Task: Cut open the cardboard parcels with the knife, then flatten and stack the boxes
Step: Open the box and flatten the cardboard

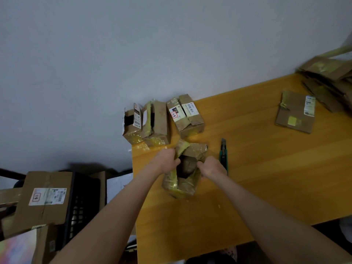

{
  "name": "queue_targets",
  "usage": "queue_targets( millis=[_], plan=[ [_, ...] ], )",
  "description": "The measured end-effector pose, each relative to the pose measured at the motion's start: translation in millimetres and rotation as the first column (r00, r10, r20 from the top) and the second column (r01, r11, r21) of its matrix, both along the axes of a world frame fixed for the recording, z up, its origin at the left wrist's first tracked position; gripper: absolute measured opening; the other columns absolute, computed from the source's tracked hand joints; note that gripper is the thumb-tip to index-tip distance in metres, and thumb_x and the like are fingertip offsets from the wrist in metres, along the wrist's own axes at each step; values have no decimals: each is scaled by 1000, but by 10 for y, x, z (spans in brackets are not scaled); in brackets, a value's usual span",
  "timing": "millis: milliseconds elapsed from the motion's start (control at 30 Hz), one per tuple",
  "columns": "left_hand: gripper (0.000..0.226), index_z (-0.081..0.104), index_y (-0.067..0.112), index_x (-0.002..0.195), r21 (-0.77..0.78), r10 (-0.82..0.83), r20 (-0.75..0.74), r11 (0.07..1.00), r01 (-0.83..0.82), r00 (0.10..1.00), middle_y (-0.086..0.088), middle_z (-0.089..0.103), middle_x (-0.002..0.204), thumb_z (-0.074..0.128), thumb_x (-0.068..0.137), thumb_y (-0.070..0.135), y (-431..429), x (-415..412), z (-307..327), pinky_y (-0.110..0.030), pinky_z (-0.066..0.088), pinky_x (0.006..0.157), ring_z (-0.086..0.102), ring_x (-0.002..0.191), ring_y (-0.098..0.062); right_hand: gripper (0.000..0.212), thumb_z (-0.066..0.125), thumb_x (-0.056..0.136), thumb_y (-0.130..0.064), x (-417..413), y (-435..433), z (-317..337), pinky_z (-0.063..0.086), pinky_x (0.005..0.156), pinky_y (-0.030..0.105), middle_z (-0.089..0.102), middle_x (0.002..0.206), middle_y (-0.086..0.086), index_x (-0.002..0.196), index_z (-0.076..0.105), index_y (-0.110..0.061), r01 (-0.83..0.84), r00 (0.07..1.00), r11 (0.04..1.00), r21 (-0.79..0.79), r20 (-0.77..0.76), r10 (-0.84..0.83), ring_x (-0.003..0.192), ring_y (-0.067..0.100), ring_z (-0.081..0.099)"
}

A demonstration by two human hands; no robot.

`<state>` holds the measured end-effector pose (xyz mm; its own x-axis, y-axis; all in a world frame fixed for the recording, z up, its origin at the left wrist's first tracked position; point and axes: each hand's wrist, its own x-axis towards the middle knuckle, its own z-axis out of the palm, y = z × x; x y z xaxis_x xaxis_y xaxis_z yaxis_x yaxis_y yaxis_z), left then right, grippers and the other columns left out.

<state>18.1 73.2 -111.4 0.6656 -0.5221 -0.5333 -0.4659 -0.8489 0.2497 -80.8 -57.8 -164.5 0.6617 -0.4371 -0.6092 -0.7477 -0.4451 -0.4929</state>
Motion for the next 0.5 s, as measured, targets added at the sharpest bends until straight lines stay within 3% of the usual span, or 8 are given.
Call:
queue_targets(
  millis=[100,233,333,433,500],
  plan=[
    [13,49,8,94,-20,-2,11,1000,2,1000,-9,52,88,45,98,20,36,-19,3,-32,39,67,50,80,-24,52,40,101,-32,-11,8,7,46,55,27,61,53,0,57,56,-9,9,1000,1000,4,8,-9,47,14,48],
    [21,45,12,78,-117,56,9,992,-55,998,-2,47,71,42,98,12,90,-63,21,-25,31,53,49,73,-21,52,40,102,-32,-37,-2,-30,54,65,32,63,55,2,57,55,-9,45,999,998,43,24,-46,58,20,62],
    [16,54,7,94,-170,153,8,974,-150,988,-9,56,85,42,101,16,82,-97,64,-29,39,66,52,81,-24,50,41,101,-35,-48,3,-39,51,60,31,63,55,2,60,56,-9,63,998,997,40,16,-63,53,17,57],
    [39,54,7,128,-163,229,17,961,-223,973,-12,63,114,56,95,28,57,-154,48,-35,49,82,60,103,-28,48,43,100,-38,-40,31,-32,47,56,29,65,57,2,64,57,-10,93,996,996,12,7,-93,48,15,53],
    [34,58,8,122,-172,279,54,948,-266,959,-10,64,110,58,94,27,81,-168,55,-38,52,87,61,104,-28,48,43,100,-40,-36,26,-58,47,57,29,65,59,2,66,58,-10,99,995,995,4,-6,-99,50,16,54]
  ],
)
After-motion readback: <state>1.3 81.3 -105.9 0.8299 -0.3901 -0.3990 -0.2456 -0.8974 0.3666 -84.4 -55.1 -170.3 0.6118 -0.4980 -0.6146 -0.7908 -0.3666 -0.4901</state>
